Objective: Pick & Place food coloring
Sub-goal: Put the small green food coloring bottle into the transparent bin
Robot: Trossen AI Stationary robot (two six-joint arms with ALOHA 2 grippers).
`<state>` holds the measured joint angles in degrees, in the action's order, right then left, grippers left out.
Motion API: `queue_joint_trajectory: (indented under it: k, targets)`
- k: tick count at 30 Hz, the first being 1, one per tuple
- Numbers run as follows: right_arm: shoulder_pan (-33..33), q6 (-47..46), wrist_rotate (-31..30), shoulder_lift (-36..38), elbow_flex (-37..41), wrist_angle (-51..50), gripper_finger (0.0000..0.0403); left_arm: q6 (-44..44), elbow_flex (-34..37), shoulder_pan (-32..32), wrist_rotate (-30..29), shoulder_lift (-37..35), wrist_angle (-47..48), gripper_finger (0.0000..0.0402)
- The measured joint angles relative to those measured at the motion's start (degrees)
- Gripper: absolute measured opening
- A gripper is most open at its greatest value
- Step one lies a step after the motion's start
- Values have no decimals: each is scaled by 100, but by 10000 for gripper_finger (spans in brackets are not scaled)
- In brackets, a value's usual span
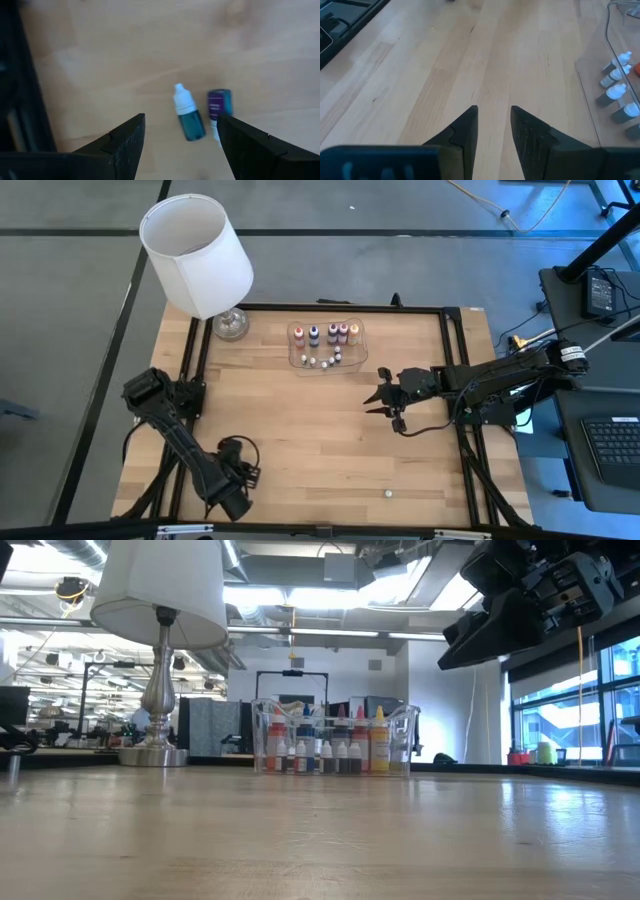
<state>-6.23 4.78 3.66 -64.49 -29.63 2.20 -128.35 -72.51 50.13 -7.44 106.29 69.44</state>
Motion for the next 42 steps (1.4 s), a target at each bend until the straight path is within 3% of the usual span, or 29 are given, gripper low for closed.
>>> queue_joint_trajectory:
  k: [20,42]
  targets:
    - [-1,-155,-1,0,0,-31,118,11,2,83,56,388,-20,241]
    - [-1,-151,-2,-2,0,-33,118,660,4,120,-18,708,-197,240]
